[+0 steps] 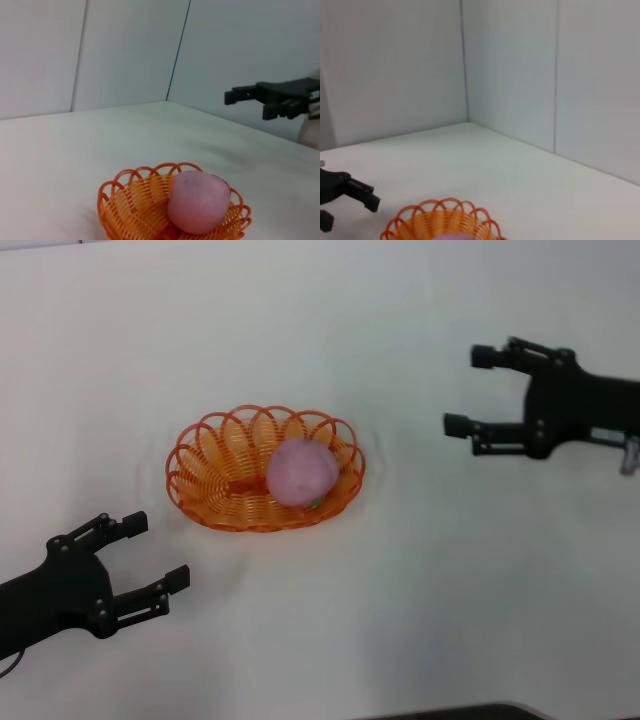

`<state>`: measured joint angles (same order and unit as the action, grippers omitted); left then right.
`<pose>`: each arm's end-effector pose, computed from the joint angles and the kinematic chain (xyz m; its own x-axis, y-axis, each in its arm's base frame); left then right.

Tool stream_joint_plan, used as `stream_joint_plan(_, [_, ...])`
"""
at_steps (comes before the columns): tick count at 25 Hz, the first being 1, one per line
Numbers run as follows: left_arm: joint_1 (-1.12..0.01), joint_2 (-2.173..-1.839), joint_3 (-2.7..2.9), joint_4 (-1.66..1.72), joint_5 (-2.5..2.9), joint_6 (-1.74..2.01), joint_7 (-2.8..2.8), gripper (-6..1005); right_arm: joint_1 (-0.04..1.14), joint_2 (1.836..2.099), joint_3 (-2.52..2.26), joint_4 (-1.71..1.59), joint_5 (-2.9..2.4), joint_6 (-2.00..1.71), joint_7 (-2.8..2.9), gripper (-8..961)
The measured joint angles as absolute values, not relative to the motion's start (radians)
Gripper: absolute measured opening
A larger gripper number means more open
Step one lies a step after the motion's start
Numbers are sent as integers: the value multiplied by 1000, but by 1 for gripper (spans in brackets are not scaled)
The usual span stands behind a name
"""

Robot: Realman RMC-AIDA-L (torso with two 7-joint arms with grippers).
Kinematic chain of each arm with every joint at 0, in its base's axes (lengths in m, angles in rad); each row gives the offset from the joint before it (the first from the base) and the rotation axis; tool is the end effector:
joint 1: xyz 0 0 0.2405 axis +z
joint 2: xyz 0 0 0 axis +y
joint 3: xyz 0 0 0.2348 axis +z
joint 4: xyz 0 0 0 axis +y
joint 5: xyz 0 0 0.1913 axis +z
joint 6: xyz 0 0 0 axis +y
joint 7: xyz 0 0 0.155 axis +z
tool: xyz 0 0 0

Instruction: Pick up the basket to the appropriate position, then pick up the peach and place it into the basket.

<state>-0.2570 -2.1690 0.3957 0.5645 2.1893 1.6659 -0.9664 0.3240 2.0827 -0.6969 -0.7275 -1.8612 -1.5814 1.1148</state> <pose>-0.2969 0.2055 -0.0283 0.7571 0.3299 0.5639 0.5198 -0.8270 -0.2141 0.2691 0.2735 0.0207 0.8290 -0.1633 -0.5348 -0.3885 -0.8561 -0.3409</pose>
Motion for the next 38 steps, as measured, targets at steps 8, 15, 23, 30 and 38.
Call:
stream_joint_plan(8, [-250,-2169,388,564,2189,1682,-966,887,216,2085,-664,-635,-1867,-1621,927,958])
stream_joint_plan(15, [-238,-2167,370,578,2194,1694,-966,887,154,2085,-619,-576,-1868,-1637,819,954])
stream_joint_plan(23, [-237,-2166,369,583,2197,1694,-966,887,121,2084,-599,-565,-1871,-1608,816,954])
stream_joint_plan(30, [-239,-2166,373,583,2198,1694,-965,887,129,2086,-597,-557,-1893,-1558,816,954])
stream_joint_plan(38, [-235,-2166,372,583,2198,1696,-963,886,133,2085,-595,-556,-1890,-1556,816,954])
